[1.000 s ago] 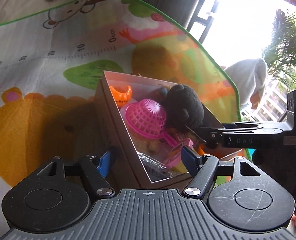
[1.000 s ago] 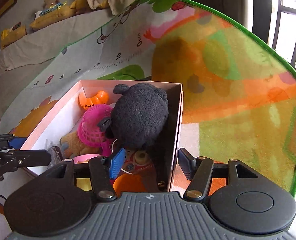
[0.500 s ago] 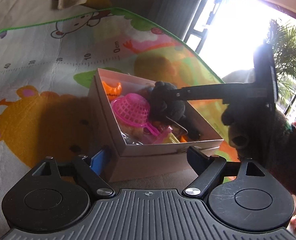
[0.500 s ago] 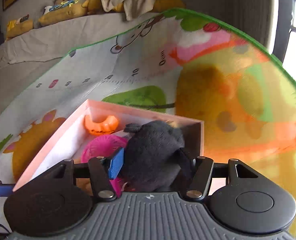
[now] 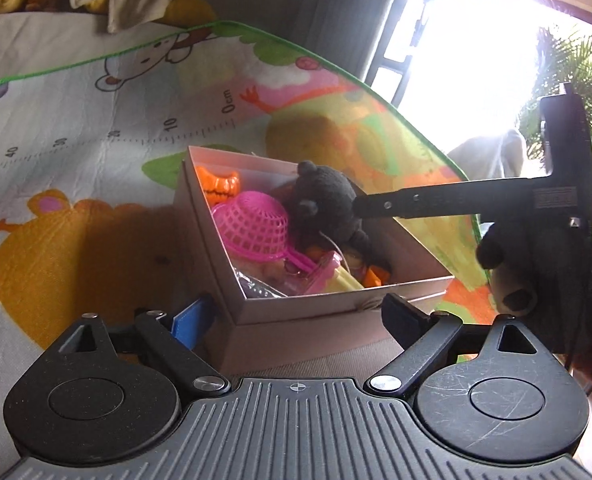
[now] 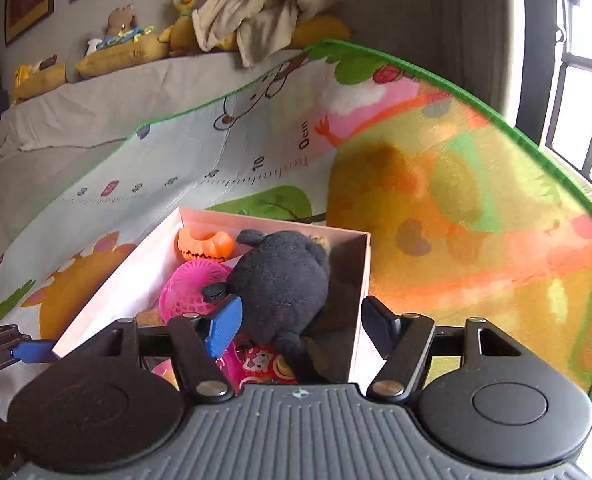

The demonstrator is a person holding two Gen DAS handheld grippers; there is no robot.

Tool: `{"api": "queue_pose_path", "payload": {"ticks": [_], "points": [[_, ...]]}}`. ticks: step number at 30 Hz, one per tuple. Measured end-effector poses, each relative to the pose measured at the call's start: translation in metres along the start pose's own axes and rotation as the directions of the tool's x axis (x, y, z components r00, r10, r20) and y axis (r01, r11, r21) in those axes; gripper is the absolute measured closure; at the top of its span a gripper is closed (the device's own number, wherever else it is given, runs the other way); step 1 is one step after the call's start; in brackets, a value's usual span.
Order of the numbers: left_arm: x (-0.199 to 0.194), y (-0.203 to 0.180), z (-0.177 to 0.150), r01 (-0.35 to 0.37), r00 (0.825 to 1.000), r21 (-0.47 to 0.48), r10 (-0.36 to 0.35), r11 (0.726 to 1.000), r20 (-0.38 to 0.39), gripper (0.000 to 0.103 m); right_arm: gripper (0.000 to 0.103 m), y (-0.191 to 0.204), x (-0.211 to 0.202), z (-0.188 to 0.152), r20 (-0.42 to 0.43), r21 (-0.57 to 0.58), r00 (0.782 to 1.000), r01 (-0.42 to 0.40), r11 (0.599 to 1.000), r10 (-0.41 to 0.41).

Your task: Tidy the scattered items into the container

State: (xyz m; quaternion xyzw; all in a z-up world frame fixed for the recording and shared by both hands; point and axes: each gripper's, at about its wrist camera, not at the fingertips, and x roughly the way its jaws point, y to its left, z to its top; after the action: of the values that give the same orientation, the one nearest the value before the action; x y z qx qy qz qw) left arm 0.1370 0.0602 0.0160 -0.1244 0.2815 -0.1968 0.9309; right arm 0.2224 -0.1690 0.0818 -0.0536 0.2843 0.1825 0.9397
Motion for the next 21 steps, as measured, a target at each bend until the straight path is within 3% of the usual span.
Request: {"api": "queue_pose_path", "payload": {"ticks": [2, 4, 7, 11, 14, 17, 21], "points": [[0.000, -0.002, -0.003, -0.008, 1.000, -0.004, 0.008, 1.000, 0.013, 0.003, 0.010, 0.000, -0.021, -0.013, 0.066, 0.021, 0.997, 0.026, 0.999, -0.028], [0.002, -0.005, -0.004, -0.031, 0.999, 0.001, 0.031, 1.000, 0.019, 0.002, 0.002, 0.004, -0.039, -0.030, 0.112, 0.027, 0.992, 0.053, 0.998, -0.055], [0.001, -0.013, -0.008, -0.083, 0.997, 0.032, 0.082, 0.996, 0.011, 0.001, 0.000, 0.013, -0.058, -0.059, 0.124, 0.037, 0.989, 0.070, 0.997, -0.074], [-0.011, -0.029, -0.023, -0.138, 0.990, 0.075, 0.137, 0.988, 0.018, 0.000, 0.000, 0.023, -0.059, -0.097, -0.003, 0.052, 0.997, 0.073, 0.996, -0.073], [-0.016, -0.039, -0.038, -0.240, 0.970, 0.105, 0.242, 0.965, -0.002, 0.000, 0.000, 0.027, -0.053, -0.122, -0.100, 0.082, 0.992, 0.086, 0.993, -0.077], [-0.022, -0.047, -0.051, -0.300, 0.953, 0.141, 0.303, 0.943, 0.006, 0.000, 0.000, 0.029, -0.055, -0.130, -0.119, 0.080, 0.988, 0.109, 0.991, -0.099], [-0.025, -0.049, -0.060, -0.350, 0.935, 0.106, 0.354, 0.931, -0.011, 0.000, 0.000, 0.021, -0.044, -0.130, -0.175, 0.114, 0.979, 0.128, 0.985, -0.107]]}}
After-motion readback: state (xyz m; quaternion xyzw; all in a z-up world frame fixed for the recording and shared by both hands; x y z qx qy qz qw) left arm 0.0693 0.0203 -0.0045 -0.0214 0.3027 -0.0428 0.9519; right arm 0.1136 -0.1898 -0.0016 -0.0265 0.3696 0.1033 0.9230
